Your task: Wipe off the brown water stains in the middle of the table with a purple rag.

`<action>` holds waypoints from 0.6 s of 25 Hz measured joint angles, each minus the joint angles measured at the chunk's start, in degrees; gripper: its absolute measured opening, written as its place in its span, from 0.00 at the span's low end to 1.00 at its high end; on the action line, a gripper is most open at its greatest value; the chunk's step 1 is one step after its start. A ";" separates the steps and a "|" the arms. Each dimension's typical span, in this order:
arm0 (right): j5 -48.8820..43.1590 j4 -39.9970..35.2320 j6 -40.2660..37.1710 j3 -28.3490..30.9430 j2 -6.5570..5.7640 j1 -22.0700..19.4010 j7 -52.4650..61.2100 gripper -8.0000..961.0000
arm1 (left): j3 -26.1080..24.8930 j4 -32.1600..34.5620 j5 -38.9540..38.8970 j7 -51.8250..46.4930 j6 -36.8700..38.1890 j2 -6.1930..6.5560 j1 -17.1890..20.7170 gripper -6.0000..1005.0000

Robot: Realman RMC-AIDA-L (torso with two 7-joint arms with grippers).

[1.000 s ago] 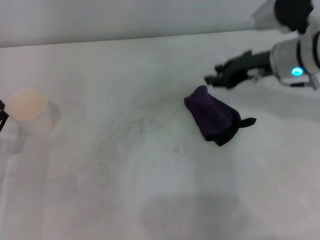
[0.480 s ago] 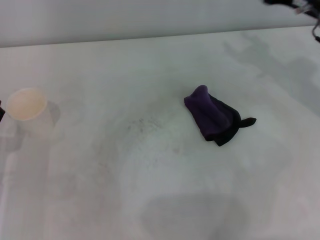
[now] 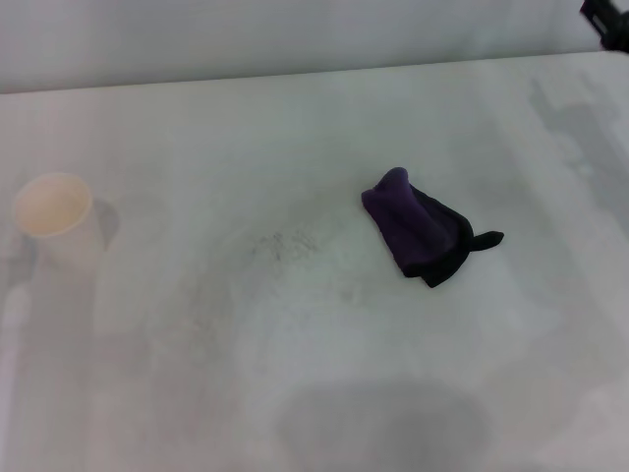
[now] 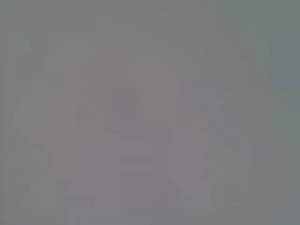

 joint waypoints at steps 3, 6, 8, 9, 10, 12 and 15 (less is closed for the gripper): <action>0.13 2.88 -1.96 1.85 0.02 2.07 -8.38 0.81 | 0.00 -0.02 -2.12 0.00 -0.31 0.00 -1.12 0.89; 0.25 3.18 -6.55 2.09 -0.06 3.85 -9.62 0.81 | 0.00 -0.03 -4.83 0.00 -2.16 0.00 -2.67 0.89; 0.31 2.94 -9.18 2.12 -0.15 4.83 -9.38 0.81 | 0.00 -0.02 -6.13 0.00 -3.25 0.00 -3.52 0.89; 0.35 2.80 -10.74 2.15 -0.23 5.61 -9.16 0.81 | 0.00 -0.02 -7.14 0.00 -4.21 0.00 -4.53 0.89; 0.35 2.80 -10.74 2.15 -0.23 5.61 -9.16 0.81 | 0.00 -0.02 -7.14 0.00 -4.21 0.00 -4.53 0.89; 0.38 2.75 -11.57 2.17 -0.27 6.14 -8.97 0.82 | 0.00 -0.09 -7.62 0.00 -4.97 0.08 -5.41 0.89; 0.42 2.68 -13.55 2.19 -0.38 6.91 -8.77 0.82 | 0.00 -0.75 -8.77 0.00 -6.51 0.16 -6.90 0.89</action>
